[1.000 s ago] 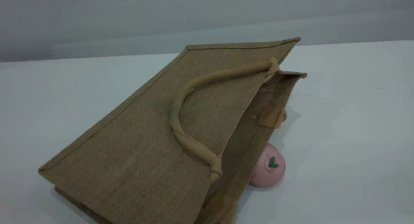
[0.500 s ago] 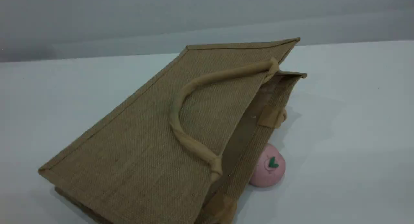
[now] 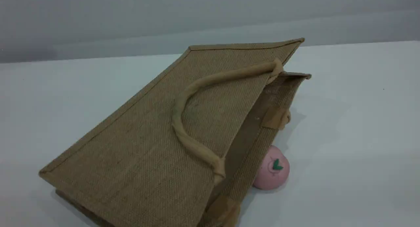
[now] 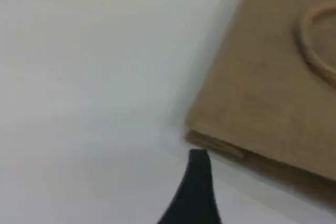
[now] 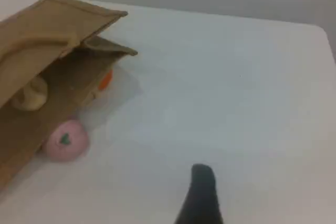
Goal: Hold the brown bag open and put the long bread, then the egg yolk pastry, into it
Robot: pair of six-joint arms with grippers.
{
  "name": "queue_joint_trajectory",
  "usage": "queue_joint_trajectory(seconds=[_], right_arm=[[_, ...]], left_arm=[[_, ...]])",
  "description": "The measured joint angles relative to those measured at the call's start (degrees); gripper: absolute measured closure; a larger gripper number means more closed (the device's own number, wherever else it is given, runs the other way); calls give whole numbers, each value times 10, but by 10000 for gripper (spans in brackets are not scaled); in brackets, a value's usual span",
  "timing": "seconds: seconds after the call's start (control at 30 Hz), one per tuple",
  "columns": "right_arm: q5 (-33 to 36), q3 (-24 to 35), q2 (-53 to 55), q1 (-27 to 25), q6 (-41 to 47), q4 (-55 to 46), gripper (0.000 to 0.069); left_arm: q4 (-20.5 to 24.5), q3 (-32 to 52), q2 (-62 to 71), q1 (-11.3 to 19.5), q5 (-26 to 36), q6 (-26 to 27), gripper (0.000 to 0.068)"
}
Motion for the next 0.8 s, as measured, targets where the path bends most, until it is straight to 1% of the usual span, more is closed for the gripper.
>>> queue_joint_trajectory(seconds=[0.07,0.1,0.8], right_arm=[[0,0,0,0,0,0,177],[0,0,0,0,0,0,177],[-1,0,0,0,0,0,177]], left_arm=[[0,0,-14,23,0,0,93],[0,0,-18,29,0,0,93],[0,0,-17,29,-1,-1,93]])
